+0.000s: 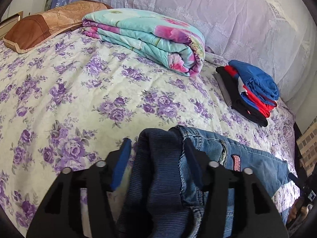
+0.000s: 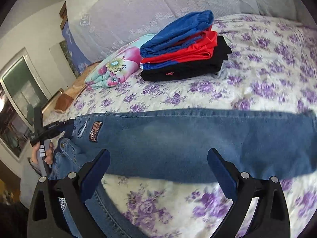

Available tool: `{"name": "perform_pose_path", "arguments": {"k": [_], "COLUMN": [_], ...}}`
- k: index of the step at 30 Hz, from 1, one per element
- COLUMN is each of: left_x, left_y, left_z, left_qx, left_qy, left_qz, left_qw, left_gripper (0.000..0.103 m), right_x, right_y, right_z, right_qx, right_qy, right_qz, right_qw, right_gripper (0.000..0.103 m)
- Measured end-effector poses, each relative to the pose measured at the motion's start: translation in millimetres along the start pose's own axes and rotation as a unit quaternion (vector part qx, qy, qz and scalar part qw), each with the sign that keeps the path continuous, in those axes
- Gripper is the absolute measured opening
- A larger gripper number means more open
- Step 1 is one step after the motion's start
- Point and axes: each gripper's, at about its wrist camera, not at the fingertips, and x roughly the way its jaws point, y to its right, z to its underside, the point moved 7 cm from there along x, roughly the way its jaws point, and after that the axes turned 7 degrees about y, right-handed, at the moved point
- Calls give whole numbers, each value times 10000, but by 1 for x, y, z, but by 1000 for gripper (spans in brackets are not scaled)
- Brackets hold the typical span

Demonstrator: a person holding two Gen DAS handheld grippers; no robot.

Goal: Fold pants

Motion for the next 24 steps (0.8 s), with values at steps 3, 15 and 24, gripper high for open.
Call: {"name": "perform_pose_path", "arguments": {"k": [3,15,24], "left_x": [11,14,17], "left_y": [0,11,9], "left_z": [4,8,8], "left_qx": [-81,-19,-166], "left_qy": [-269,-300,-374], "left_qz": [203,718,813], "left_qw": [9994,9970,9958], "left_gripper": [62,29,29], "right_x": [15,100,135], "right_y": [7,20,32], "right_z": [-16,-28,-22], "right_qx": [-383,-1914,-2079], "right_qy": [-231,-1022,-1593], "right_qz": [-167,-721,-1133], "right_qw": [9989,9735,9584], "right_gripper": [99,83,50]}}
